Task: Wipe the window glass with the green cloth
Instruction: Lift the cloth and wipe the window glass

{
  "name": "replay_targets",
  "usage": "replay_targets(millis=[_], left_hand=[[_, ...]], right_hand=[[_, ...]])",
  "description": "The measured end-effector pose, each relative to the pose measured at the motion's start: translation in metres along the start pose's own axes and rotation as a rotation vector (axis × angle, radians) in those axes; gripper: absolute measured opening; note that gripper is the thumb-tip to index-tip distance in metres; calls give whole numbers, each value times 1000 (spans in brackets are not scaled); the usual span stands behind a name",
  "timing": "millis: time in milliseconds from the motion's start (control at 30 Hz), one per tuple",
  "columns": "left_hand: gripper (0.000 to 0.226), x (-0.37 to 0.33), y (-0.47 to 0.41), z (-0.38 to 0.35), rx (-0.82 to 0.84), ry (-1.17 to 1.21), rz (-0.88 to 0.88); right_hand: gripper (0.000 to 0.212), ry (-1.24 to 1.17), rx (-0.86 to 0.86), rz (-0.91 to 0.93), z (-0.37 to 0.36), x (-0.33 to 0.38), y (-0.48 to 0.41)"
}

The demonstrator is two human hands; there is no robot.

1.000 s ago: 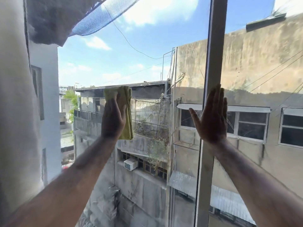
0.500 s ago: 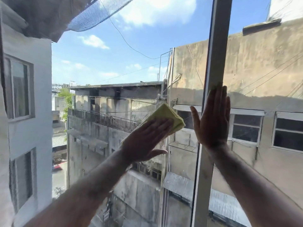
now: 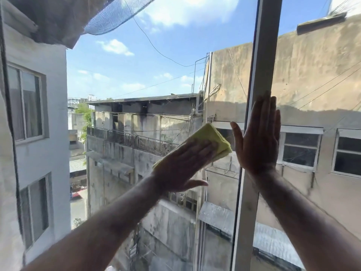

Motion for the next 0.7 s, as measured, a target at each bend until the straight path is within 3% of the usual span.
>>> replay_targets(millis=[33,67,100,200,233,267,333,433,467,500,533,600,700], left_hand=[[86,6,18,-1,-3,3,-14],[84,20,30,0,-26,14,83],[83,40,38,3,-62,29,291],[91,95,39,13,-132,127,1129],[93,99,29,14,-151,162,1273],[94,95,17,17,-163,181,1308],[91,69,-5,17,-157,165,1058],[87,1,7,2,-34,78,285],[86,-7,24,-3,-4,45,102],[85,-5,41,-7,9,22,21],[83,7,53,-7,1,24,52],[82,46,62,-3,-62,47,404],[90,101,43,10,-189,184,1258]], right_hand=[[83,-7,-1,0,1,0,0],[83,-18,-2,-1,1,0,0],[83,-29,-4,-2,1,0,0],[83,-39,-4,1,0,0,0],[83,-35,3,2,0,0,0],[83,-30,10,2,0,0,0],[83,-20,13,1,0,0,0],[82,-23,14,3,0,-1,1],[82,-25,16,3,-1,-1,1],[82,-28,17,3,-1,-1,1],[82,-32,17,1,-2,-1,0],[82,-42,18,-8,-2,-3,0],[81,-40,17,-5,-2,-2,0]])
Point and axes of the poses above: each hand's wrist, its own y-axis away from the middle knuckle, its own z-axis out of the back of the hand, x = y × z, the point moved 4 cm from there along -y, towards the middle knuckle, and after that the axes turned 10 degrees about z, right-handed, at the moved point
